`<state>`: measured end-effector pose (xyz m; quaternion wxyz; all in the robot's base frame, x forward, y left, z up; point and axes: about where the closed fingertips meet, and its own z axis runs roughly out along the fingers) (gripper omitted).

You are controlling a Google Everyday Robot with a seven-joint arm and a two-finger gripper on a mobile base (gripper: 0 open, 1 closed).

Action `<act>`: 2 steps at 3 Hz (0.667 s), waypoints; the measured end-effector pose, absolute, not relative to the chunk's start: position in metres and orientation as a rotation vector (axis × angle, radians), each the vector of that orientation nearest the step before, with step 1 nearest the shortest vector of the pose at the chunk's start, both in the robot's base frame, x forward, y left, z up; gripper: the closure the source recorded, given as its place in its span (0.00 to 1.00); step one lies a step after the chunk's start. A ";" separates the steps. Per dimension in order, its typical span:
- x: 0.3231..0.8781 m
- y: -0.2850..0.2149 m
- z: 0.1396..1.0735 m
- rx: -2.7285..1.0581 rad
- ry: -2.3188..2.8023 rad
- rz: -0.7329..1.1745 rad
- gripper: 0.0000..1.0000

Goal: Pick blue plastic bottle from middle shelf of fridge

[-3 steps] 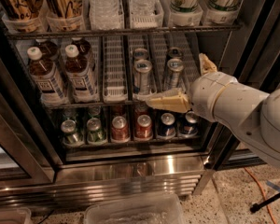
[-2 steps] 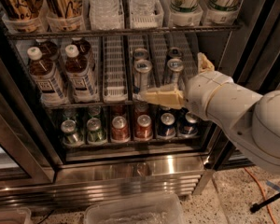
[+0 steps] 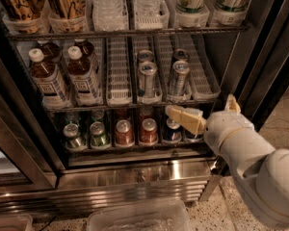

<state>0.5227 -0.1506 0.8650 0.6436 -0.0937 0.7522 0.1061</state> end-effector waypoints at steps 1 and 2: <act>0.520 -0.120 0.858 -0.191 1.633 0.256 0.00; 0.521 -0.108 0.887 -0.185 1.549 0.247 0.00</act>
Offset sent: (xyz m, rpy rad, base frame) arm -0.0033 0.0183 -0.0105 0.0253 -0.0542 -0.0158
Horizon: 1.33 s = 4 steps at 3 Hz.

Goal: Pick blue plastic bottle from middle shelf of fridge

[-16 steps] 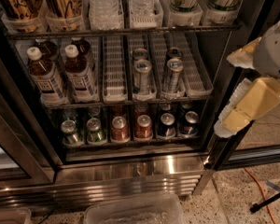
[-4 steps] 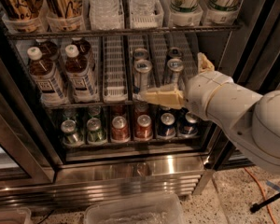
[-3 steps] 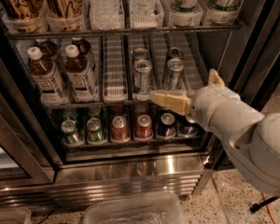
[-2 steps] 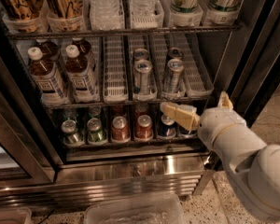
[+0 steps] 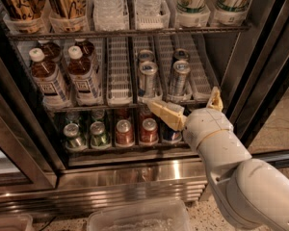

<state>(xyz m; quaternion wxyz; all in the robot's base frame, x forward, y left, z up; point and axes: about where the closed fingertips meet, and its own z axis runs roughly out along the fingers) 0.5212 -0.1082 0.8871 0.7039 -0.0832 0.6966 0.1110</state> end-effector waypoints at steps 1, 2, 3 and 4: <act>0.521 -0.108 0.887 -0.186 1.549 0.247 0.00; 0.518 -0.086 0.885 -0.251 1.506 0.297 0.00; 0.503 -0.046 0.876 -0.300 1.439 0.361 0.00; 0.487 -0.008 0.865 -0.320 1.397 0.395 0.00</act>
Offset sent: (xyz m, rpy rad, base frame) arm -0.0098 0.0565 -0.0074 -0.0112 -0.1055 0.1985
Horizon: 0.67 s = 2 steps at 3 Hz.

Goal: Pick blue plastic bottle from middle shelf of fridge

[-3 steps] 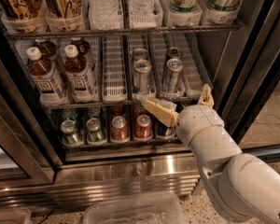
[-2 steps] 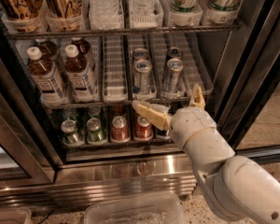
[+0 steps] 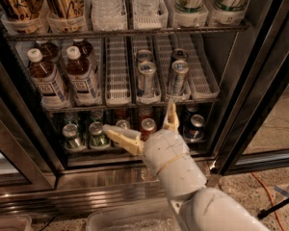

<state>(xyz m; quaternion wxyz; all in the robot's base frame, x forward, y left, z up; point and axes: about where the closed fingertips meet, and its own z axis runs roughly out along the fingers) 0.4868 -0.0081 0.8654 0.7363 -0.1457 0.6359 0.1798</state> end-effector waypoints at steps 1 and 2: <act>0.481 0.019 0.858 -0.348 1.387 0.403 0.00; 0.487 0.038 0.851 -0.401 1.404 0.404 0.00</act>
Offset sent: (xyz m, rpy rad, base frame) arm 0.0085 0.0677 -0.0223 -0.1043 0.0203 0.0937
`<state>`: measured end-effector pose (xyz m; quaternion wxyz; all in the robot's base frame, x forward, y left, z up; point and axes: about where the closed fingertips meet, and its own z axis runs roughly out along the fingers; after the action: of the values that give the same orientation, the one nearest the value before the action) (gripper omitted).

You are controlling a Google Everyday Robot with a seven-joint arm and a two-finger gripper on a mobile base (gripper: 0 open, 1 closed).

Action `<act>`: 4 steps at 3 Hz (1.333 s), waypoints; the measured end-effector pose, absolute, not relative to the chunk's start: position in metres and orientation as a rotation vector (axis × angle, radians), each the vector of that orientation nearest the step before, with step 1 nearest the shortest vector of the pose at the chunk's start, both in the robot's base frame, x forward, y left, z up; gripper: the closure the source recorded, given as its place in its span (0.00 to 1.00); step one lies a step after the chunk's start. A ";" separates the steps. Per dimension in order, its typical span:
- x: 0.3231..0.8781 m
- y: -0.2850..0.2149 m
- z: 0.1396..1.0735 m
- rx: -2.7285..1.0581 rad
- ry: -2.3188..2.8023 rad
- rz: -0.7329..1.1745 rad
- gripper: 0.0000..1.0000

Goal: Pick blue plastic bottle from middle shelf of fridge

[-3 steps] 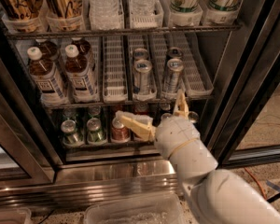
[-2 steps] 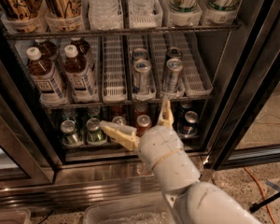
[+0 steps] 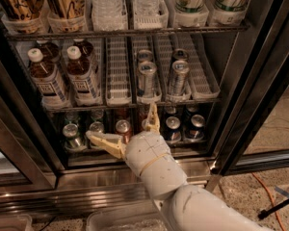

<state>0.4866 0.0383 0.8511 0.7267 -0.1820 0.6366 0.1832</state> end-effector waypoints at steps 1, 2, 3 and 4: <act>0.498 0.047 0.847 -0.468 1.429 0.403 0.00; 0.511 0.044 0.845 -0.522 1.444 0.463 0.00; 0.509 0.056 0.848 -0.585 1.420 0.571 0.00; 0.503 0.062 0.849 -0.610 1.408 0.596 0.00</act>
Offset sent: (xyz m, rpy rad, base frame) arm 0.0246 0.0185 -0.0059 -0.0685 0.0685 0.2979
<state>0.5029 0.0619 0.8492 0.6799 -0.2718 0.6272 0.2653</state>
